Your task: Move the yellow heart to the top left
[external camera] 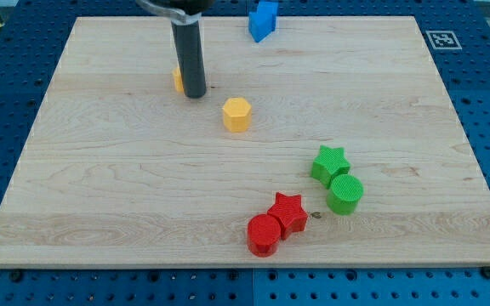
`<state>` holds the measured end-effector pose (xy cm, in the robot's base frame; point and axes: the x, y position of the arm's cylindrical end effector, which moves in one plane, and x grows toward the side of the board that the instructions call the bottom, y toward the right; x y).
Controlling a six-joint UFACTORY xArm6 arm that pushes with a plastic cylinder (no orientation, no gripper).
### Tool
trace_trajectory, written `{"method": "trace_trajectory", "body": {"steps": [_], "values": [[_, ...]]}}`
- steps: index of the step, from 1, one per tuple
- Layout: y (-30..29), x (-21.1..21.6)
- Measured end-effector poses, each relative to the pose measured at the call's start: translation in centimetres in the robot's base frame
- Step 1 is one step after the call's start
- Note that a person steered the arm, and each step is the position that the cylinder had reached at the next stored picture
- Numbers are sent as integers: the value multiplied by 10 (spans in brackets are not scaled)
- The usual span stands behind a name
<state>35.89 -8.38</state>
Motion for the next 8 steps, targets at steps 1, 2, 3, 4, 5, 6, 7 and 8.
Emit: {"method": "trace_trajectory", "body": {"steps": [1,2,3,4,5,6,7,8], "values": [[-11,-34],[-24,-63],[-39,-73],[-53,-73],[-71,-73],[-81,-81],[-81,-98],[-80,-101]]}}
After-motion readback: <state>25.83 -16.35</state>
